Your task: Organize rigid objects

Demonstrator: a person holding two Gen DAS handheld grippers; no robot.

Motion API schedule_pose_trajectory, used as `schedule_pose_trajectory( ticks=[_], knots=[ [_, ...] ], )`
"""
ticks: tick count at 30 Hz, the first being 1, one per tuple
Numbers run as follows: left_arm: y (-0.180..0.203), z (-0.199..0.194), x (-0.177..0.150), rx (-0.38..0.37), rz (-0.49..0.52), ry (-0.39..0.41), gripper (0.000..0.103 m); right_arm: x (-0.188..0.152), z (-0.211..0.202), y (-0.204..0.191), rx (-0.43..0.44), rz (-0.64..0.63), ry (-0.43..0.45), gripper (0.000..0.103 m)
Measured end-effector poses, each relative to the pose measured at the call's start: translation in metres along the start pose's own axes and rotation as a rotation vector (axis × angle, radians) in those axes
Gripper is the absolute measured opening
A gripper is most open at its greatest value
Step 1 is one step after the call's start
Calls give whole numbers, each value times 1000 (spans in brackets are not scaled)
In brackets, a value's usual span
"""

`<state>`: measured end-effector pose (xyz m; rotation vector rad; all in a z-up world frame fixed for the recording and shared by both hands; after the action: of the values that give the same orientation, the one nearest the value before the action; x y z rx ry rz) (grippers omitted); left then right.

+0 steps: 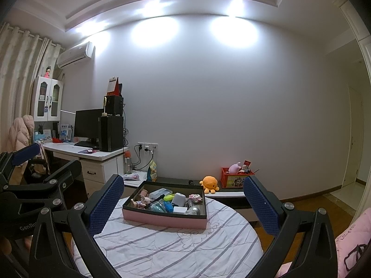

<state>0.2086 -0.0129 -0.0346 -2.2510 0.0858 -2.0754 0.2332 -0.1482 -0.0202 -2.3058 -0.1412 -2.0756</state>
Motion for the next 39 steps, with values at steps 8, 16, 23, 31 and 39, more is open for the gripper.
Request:
schedule_pose_trajectory(
  ticks=[8, 16, 23, 31, 39],
  knots=[
    [-1, 1, 1, -2, -4, 0, 103, 1, 1, 1, -3, -3, -2, 103],
    [5, 11, 13, -17, 1, -12, 103, 12, 6, 9, -29, -23, -4, 103],
    [7, 26, 37, 5, 32, -18, 103, 32, 13, 10, -49, -56, 3, 103],
    [0, 40, 67, 47, 46, 21, 103, 60, 28, 8, -55, -79, 15, 103],
    [-4, 55, 79, 48, 37, 15, 103, 77, 37, 6, -75, -117, 19, 103]
  ],
)
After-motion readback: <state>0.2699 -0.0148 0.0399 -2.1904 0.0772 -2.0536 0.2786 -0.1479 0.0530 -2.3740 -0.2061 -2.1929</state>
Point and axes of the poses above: each gripper's, at about its wrist camera, not at the fingertips, and z roughly the way its jaws point, y to its right, x to its top, the point moved 9 cm from there along z, roughly the way its jaws point, and after that the axes turned 2 degrees about -y, right-handed, at the moved point
